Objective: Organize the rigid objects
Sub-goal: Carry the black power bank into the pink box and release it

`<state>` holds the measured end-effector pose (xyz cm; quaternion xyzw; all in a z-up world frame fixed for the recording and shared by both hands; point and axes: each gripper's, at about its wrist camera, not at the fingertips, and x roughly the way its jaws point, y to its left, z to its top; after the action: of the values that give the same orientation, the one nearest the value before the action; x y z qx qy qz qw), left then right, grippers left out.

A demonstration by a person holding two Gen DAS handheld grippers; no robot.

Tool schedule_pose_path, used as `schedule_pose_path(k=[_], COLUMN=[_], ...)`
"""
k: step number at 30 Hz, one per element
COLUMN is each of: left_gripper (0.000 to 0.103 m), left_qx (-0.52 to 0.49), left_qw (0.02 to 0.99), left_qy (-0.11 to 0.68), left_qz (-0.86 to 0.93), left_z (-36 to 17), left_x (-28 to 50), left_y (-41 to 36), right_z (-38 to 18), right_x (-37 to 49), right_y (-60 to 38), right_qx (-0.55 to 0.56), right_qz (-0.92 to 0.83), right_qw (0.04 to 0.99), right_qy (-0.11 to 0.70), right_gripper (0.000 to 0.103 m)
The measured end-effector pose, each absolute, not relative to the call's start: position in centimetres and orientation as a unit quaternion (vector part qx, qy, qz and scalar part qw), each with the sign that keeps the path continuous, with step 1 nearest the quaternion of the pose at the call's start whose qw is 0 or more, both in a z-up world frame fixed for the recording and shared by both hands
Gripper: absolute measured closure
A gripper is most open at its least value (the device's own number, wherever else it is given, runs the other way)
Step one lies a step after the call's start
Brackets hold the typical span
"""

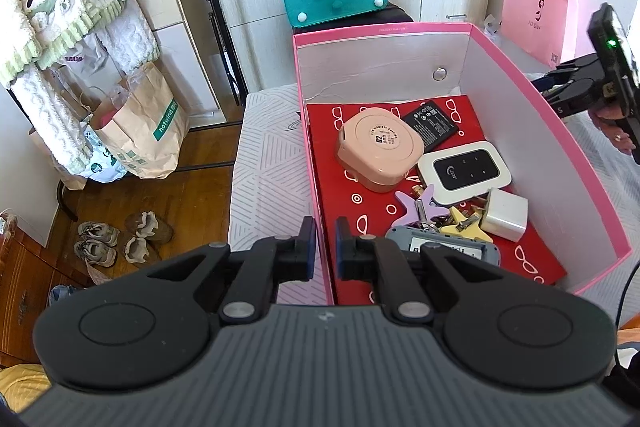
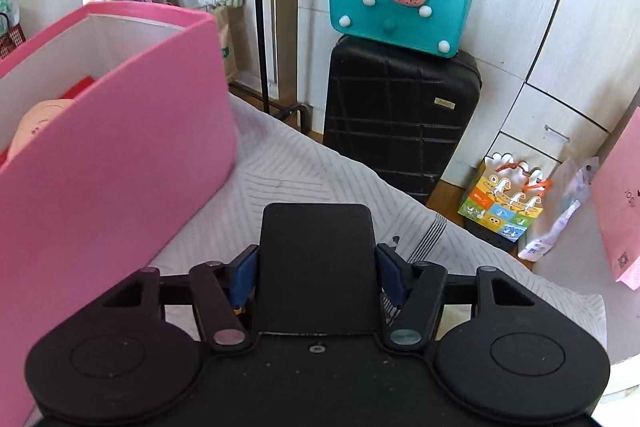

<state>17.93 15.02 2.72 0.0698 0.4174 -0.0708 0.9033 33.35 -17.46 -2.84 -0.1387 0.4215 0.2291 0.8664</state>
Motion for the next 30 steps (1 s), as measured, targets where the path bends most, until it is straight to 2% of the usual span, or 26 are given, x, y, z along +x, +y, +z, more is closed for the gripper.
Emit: schedule_pose_path(k=[12,20,26,30], left_gripper=[0.096,0.096,0.096,0.096], left_qx=[0.058,0.052,0.05,0.044], left_qw=[0.905,0.906,0.906,0.906], left_qy=[0.415,0.414,0.414,0.413], left_qz=[-0.07,-0.071,-0.073,-0.077], left_z=[2.8,2.8,2.8,2.8], left_x=[17.8,17.8,17.9,17.8], left_y=[15.3,15.5,15.5,15.8], right_z=[2.9,7.6,7.8,6.5], right_x=[27.7,22.9,20.6,21.0], right_y=[-18.6,-16.5,-10.9,-7.8], right_qx=[-0.087,-0.039,-0.095,-0.114], right_qz=[0.268,0.364,0.447,0.466], right_qw=[0.886,0.875,0.835,0.812], right_qy=[0.368,0.317,0.307,0.332], right_gripper=[0.036,0.036,0.036,0.036])
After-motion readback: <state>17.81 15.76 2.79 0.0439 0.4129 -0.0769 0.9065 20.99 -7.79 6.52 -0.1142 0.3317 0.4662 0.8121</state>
